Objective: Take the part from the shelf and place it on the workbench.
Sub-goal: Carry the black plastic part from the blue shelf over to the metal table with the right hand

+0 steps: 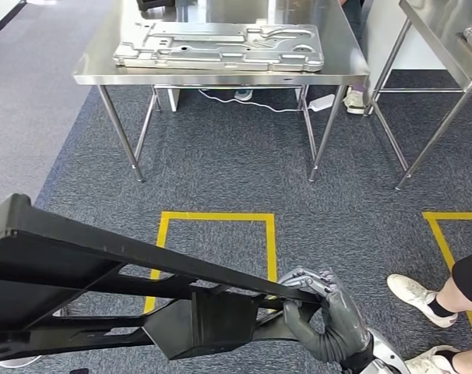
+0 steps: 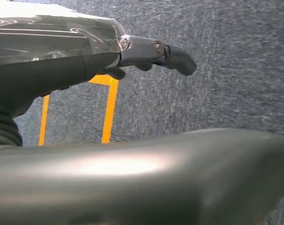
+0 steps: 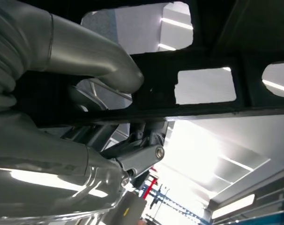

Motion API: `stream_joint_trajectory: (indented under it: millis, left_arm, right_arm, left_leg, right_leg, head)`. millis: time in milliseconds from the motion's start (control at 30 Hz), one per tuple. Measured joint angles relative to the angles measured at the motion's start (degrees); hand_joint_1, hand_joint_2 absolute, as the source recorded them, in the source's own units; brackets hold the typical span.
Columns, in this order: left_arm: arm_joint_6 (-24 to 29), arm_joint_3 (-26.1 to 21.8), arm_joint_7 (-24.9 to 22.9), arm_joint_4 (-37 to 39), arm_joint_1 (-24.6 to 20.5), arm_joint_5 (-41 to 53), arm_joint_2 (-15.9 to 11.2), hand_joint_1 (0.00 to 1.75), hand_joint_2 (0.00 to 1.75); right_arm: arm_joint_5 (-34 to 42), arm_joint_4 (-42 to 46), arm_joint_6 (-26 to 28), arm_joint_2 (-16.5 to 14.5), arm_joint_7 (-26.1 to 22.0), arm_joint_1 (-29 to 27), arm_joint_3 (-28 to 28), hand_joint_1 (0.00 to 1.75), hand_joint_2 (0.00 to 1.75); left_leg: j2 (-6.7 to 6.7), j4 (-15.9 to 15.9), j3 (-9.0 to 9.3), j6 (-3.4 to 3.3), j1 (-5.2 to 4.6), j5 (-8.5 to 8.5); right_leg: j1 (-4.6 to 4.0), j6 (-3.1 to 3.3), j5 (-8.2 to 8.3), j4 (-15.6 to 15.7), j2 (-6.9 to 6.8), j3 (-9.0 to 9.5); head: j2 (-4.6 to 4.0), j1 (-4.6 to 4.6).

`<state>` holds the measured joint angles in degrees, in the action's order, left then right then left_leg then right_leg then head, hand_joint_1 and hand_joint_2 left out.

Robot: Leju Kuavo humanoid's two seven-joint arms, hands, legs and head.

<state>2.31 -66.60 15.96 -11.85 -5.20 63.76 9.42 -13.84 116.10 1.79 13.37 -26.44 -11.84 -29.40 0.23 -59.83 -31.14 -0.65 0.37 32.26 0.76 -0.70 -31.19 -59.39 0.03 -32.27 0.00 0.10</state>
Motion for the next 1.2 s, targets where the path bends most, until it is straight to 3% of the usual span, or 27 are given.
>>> stream_joint_trajectory:
  millis: [67,133,167,200,233,300,367,433,533,567,633,700,733,767,833,867,1000,1067,1167,1200]
  left_arm:
    - [-0.02,0.00,0.00,0.00,-0.03,0.00,0.01,0.00,1.75]
    - [-0.03,0.00,0.00,0.00,0.06,0.00,0.02,0.00,1.75]
    - [-0.03,-0.01,0.01,0.00,0.13,0.00,0.02,0.00,1.75]
    - [-0.03,-0.01,0.01,0.00,0.20,0.00,0.02,0.00,1.75]
    - [-0.03,-0.02,0.02,0.00,0.25,0.00,0.02,0.00,1.75]
    - [-0.03,-0.02,0.04,0.00,0.26,0.00,0.02,0.00,1.75]
    - [-0.03,-0.02,0.06,0.00,0.20,0.00,-0.01,0.00,1.75]
    - [-0.03,-0.03,0.08,0.00,0.16,0.00,-0.02,0.00,1.75]
    - [-0.03,-0.07,0.13,0.00,0.18,0.00,-0.02,0.00,1.75]
    - [-0.04,-0.08,0.15,0.00,0.14,0.00,-0.02,0.00,1.75]
    - [-0.05,-0.09,0.20,0.00,0.10,0.00,-0.02,0.00,1.75]
    - [-0.05,-0.09,0.22,0.00,0.14,0.00,-0.02,0.00,1.75]
    - [-0.05,-0.09,0.25,0.00,0.15,0.00,-0.02,0.00,1.75]
    - [-0.05,-0.09,0.28,0.00,0.16,0.00,-0.02,0.00,1.75]
    - [-0.05,-0.09,0.35,0.00,0.16,0.00,-0.02,0.00,1.75]
    - [-0.05,-0.09,0.38,0.00,0.14,0.00,-0.02,0.00,1.75]
    - [-0.05,-0.09,0.56,0.00,-0.03,0.00,-0.03,0.00,1.75]
    - [-0.05,-0.09,0.65,0.00,-0.14,0.00,-0.04,0.00,1.75]
    - [-0.05,-0.09,0.68,0.00,0.07,0.00,-0.06,0.00,1.75]
    - [-0.05,-0.10,0.68,0.00,0.17,0.00,-0.07,0.00,1.75]
  right_arm:
    - [-0.02,0.02,0.00,-0.06,-0.01,0.03,0.00,1.75,1.75]
    - [-0.04,0.02,0.00,-0.11,-0.01,0.02,0.01,1.75,1.75]
    - [-0.04,0.02,0.00,-0.14,0.00,0.00,0.01,1.75,1.75]
    - [-0.04,0.01,0.00,-0.16,0.00,-0.02,0.01,1.75,1.75]
    - [-0.04,0.01,0.00,-0.19,0.00,-0.04,0.01,1.75,1.75]
    - [-0.05,0.00,0.00,-0.26,-0.01,-0.03,0.01,1.75,1.75]
    - [-0.06,-0.01,0.00,-0.33,-0.03,0.01,0.01,1.75,1.75]
    - [-0.06,0.00,-0.01,-0.40,-0.06,0.03,-0.01,1.75,1.75]
    - [-0.07,0.03,-0.02,-0.43,-0.08,0.07,0.01,1.75,1.75]
    - [-0.06,0.05,-0.02,-0.43,-0.08,0.10,0.02,1.75,1.75]
    - [-0.06,0.04,-0.05,-0.43,-0.09,0.10,0.02,1.75,1.75]
    - [-0.07,-0.03,-0.09,-0.43,-0.09,0.03,0.03,1.75,1.75]
    - [-0.07,-0.05,-0.12,-0.43,-0.09,0.02,0.03,1.75,1.75]
    - [-0.07,-0.07,-0.16,-0.43,-0.09,0.04,0.03,1.75,1.75]
    - [-0.07,-0.08,-0.27,-0.44,-0.11,0.10,0.03,1.75,1.75]
    - [-0.07,-0.08,-0.34,-0.45,-0.14,0.14,0.03,1.75,1.75]
    - [-0.06,-0.05,-0.62,-0.51,-0.19,0.07,0.08,1.75,1.75]
    - [-0.03,0.00,-0.80,-0.62,-0.22,0.11,0.09,1.75,1.75]
    - [0.17,-0.01,-1.14,-0.78,-0.23,0.10,0.09,1.75,1.75]
    - [0.26,-0.02,-1.20,-0.81,-0.23,0.06,0.09,1.75,1.75]
  left_leg:
    - [-0.02,-3.51,-1.53,0.58,0.14,2.25]
    - [-0.02,-10.98,-5.29,0.99,0.25,5.58]
    - [-0.03,-14.17,-7.04,1.09,0.28,6.46]
    - [-0.03,-15.62,-8.02,1.08,0.28,6.23]
    - [-0.03,-14.76,-7.92,0.98,0.27,4.79]
    - [-0.08,-7.97,-5.20,0.49,0.19,0.18]
    - [-0.17,-2.15,-2.71,-0.03,-0.08,-2.14]
    - [-0.22,-0.75,-2.21,-0.35,-0.36,-1.72]
    - [-0.18,0.12,-1.66,-1.17,-0.05,-1.65]
    - [-0.14,0.40,-1.38,-1.49,0.11,-1.68]
    - [-0.03,0.51,-0.99,-1.93,0.14,-1.45]
    - [0.01,0.51,-0.59,-2.07,0.12,-1.09]
    - [-0.01,0.51,-0.29,-2.01,0.13,-0.86]
    - [-0.04,0.51,0.11,-1.90,0.14,-0.59]
    - [-0.10,0.47,0.90,-1.43,0.06,0.07]
    - [-0.11,0.44,1.11,-1.14,-0.03,0.34]
    - [-0.02,0.74,1.50,-0.09,-0.10,0.85]
    - [-0.03,-1.59,0.61,0.48,-0.03,2.28]
    - [-0.05,-12.04,-5.18,1.11,0.24,6.34]
    - [-0.05,-14.51,-6.88,1.21,0.28,6.56]
  right_leg:
    - [0.28,0.59,-0.01,0.20,-0.08,0.20]
    - [0.25,0.93,-0.19,0.20,-0.12,0.27]
    - [0.23,1.00,-0.29,0.19,-0.10,0.36]
    - [0.21,1.03,-0.43,0.19,-0.04,0.51]
    - [0.21,1.00,-0.61,0.19,0.04,0.78]
    - [0.24,0.78,-1.11,0.19,0.16,1.57]
    - [0.14,0.31,-1.56,0.11,0.26,1.96]
    - [0.07,-0.25,-1.67,0.25,0.31,1.90]
    - [0.12,-1.12,-2.68,-0.67,0.22,1.75]
    - [0.12,-1.31,-3.83,-2.68,0.18,0.89]
    - [0.18,-1.51,-6.83,-9.68,0.16,-2.77]
    - [0.22,-1.72,-7.63,-14.87,0.15,-6.08]
    - [0.22,-1.82,-6.36,-14.55,0.14,-6.39]
    - [0.22,-1.87,-4.17,-12.07,0.12,-5.63]
    - [0.11,-1.65,-0.01,-4.75,0.01,-2.74]
    - [0.00,-1.36,0.87,-2.14,-0.04,-1.63]
    - [-0.11,-0.10,0.50,-0.08,0.07,-0.73]
    - [0.22,0.60,0.36,0.28,-0.05,-0.26]
    - [0.34,1.21,-0.25,0.35,-0.20,0.41]
    - [0.34,1.22,-0.51,0.35,-0.15,0.68]
  head:
    - [0.00,-0.01]
    - [0.00,-0.02]
    - [0.00,-0.02]
    - [0.00,-0.02]
    - [0.00,-0.02]
    - [0.00,-0.01]
    - [0.00,-0.05]
    - [0.00,-0.08]
    - [0.00,-0.03]
    - [0.00,-0.02]
    - [0.00,-0.01]
    - [0.00,-0.01]
    - [0.00,-0.01]
    - [0.00,-0.01]
    - [0.00,0.00]
    - [0.00,-0.01]
    - [0.00,-0.02]
    - [0.00,-0.03]
    - [0.00,-0.04]
    - [0.00,-0.04]
